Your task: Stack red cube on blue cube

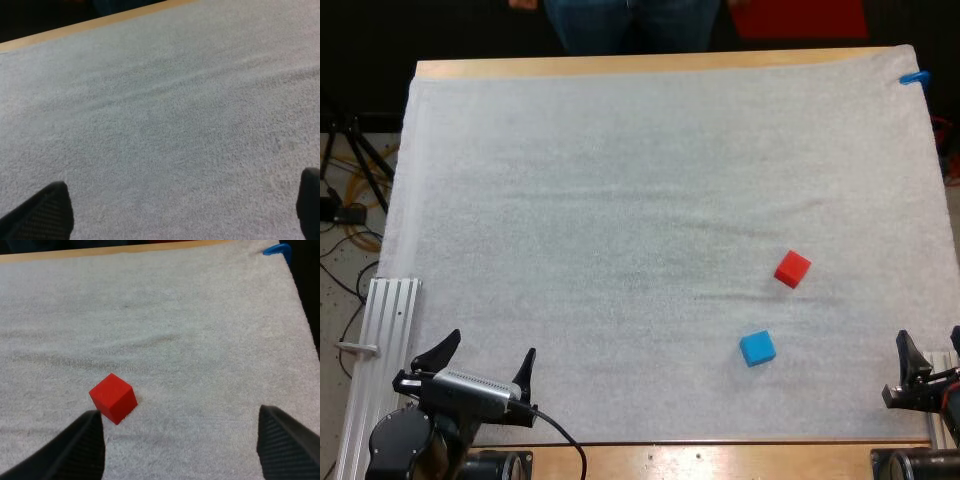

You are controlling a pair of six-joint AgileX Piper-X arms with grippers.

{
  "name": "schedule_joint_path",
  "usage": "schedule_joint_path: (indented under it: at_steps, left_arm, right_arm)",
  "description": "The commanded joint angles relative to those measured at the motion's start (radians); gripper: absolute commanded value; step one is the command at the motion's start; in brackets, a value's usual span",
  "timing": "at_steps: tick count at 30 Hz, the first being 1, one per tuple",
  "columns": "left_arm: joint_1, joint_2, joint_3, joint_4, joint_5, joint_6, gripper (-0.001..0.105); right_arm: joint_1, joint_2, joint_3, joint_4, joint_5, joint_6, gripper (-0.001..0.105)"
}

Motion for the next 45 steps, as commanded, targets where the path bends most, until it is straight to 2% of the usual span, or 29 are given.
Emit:
schedule_joint_path:
  at_steps: [1, 14, 17, 19, 23, 25, 32, 34, 38, 42, 45]
  left_arm:
    - [0.0, -0.14, -0.003, -0.005, -0.01, -0.009, 0.087]
    - [-0.006, -0.127, -0.005, -0.005, -0.008, -0.009, 0.087]
    - [-0.027, -0.095, -0.016, -0.005, 0.043, -0.009, 0.087]
    - [-0.057, -0.054, -0.039, -0.005, 0.092, -0.009, 0.087]
    - [-0.105, 0.029, -0.093, -0.005, 0.106, -0.001, 0.087]
    - [-0.144, 0.095, -0.133, -0.005, 0.144, 0.02, 0.087]
    - [-0.295, 0.244, -0.229, 0.011, 0.188, 0.019, 0.087]
    - [-0.36, 0.291, -0.259, 0.028, 0.229, 0.021, 0.087]
    - [-0.446, 0.344, -0.285, 0.051, 0.257, 0.02, 0.087]
    - [-0.525, 0.377, -0.285, 0.051, 0.264, 0.02, 0.087]
    - [-0.562, 0.39, -0.285, 0.051, 0.291, 0.02, 0.087]
  right_arm:
    - [0.002, -0.037, -0.003, -0.01, 0.001, -0.002, 0.063]
    - [0.002, -0.023, -0.007, -0.007, 0.001, -0.002, 0.063]
    - [0.002, 0.013, -0.026, 0.003, -0.004, -0.002, 0.063]
    - [0.002, 0.064, -0.058, 0.003, -0.004, -0.009, 0.063]
    - [0.002, 0.167, -0.117, 0.003, -0.027, -0.027, 0.063]
    - [0.002, 0.234, -0.157, 0.003, -0.074, -0.052, 0.063]
    - [0.002, 0.417, -0.266, 0.007, -0.224, -0.089, 0.063]
    - [0.002, 0.481, -0.303, 0.007, -0.257, -0.105, 0.063]
    - [0.023, 0.563, -0.361, 0.007, -0.265, -0.144, 0.063]
    - [0.098, 0.656, -0.422, 0.007, -0.265, -0.162, 0.063]
    - [0.169, 0.724, -0.458, 0.007, -0.224, -0.17, 0.063]
